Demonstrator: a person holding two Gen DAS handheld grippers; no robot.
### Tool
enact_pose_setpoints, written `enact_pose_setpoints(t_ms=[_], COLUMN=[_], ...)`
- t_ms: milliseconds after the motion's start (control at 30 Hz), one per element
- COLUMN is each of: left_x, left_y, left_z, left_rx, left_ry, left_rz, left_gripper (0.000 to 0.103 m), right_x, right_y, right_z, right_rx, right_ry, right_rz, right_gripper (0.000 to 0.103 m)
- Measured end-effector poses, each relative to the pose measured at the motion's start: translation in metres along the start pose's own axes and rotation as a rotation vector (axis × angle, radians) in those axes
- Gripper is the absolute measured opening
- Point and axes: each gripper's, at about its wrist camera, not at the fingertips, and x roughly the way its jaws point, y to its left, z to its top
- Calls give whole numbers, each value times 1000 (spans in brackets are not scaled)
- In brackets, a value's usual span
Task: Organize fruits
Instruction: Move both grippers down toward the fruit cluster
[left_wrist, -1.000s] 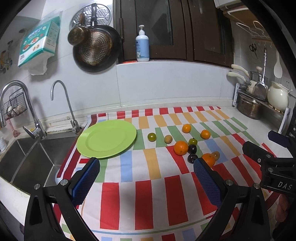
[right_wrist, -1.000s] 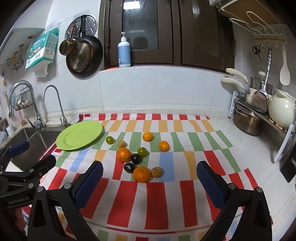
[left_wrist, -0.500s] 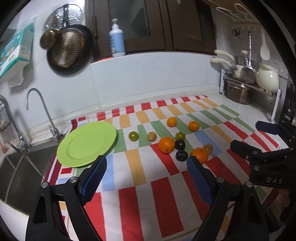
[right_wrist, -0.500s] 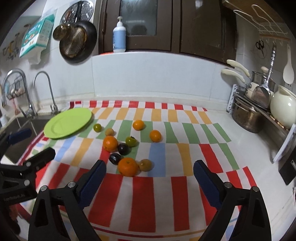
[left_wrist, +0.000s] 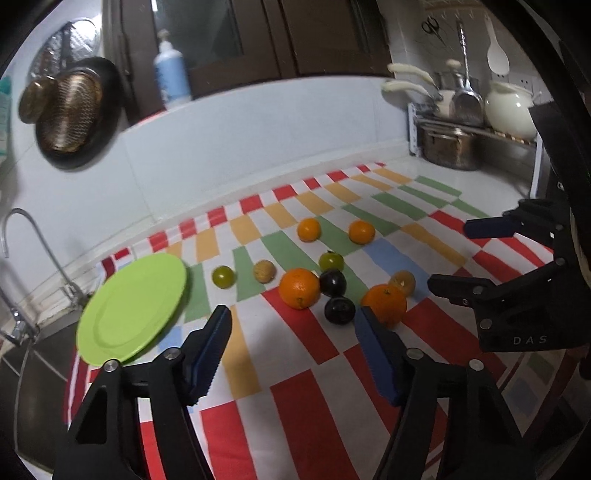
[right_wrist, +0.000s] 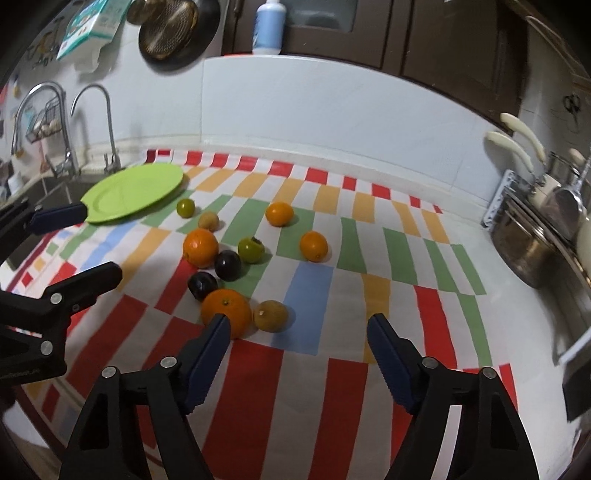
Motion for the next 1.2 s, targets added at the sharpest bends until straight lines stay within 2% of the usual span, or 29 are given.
enact_pose_setpoints(t_ms=[233,333,567,933,1200], left_x=[25,35,51,66,72], left_y=[-4,-7,-16,-22,-19], left_z=[-2,-2,-4,0,5], left_rx=[76,113,199,265,248], left_ry=[35,51,73,98,115], left_rz=[-51,-84,-130,-186,-199], left_gripper=[59,53,45,39,34], right_x=[21,27,40,47,50], right_y=[6,8,8,10,10], right_z=[0,-1,-5,-3,2], right_rx=[-105,-149,-191,-222,-224], right_ry=[42,54,85,89,78], right_rz=[25,23,42,71,88], right_gripper=[66,63,56,49,43])
